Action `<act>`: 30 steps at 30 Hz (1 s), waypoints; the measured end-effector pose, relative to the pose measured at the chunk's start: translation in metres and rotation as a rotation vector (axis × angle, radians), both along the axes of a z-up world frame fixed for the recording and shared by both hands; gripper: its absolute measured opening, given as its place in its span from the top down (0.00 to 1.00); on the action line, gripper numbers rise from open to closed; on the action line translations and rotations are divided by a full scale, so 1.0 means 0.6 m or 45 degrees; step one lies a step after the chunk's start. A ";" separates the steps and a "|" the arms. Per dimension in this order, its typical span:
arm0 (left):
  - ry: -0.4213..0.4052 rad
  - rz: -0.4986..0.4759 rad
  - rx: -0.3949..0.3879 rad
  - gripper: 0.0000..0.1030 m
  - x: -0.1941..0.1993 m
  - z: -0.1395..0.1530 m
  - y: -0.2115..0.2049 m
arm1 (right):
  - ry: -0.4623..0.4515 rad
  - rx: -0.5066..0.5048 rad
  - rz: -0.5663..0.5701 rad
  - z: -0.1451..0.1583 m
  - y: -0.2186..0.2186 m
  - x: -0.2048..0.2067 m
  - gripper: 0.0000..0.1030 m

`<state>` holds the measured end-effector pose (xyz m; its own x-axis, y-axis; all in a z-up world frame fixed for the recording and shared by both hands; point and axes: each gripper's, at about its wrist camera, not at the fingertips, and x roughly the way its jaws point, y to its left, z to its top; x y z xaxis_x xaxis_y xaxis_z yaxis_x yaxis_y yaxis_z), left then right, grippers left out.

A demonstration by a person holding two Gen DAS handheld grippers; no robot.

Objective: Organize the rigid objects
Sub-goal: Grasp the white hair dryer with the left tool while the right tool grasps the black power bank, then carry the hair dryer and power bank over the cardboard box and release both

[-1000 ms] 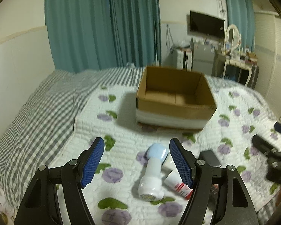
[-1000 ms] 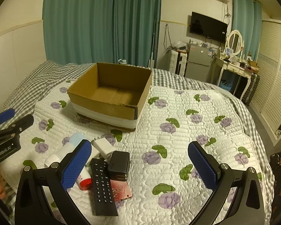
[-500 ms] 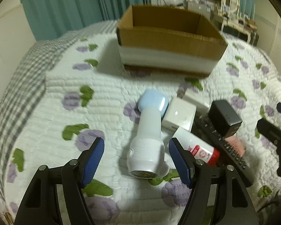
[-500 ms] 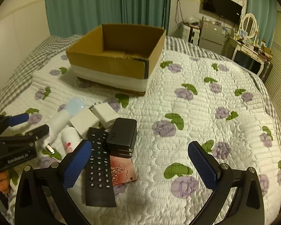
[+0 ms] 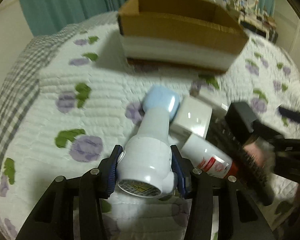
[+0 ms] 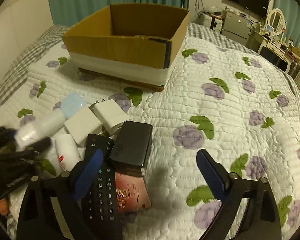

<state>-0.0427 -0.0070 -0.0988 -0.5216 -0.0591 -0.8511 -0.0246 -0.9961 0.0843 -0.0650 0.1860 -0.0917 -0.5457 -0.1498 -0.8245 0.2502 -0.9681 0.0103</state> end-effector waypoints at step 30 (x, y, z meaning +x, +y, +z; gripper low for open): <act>0.255 -0.021 0.109 0.53 0.002 0.173 0.015 | 0.011 -0.054 0.095 0.080 -0.005 -0.015 0.60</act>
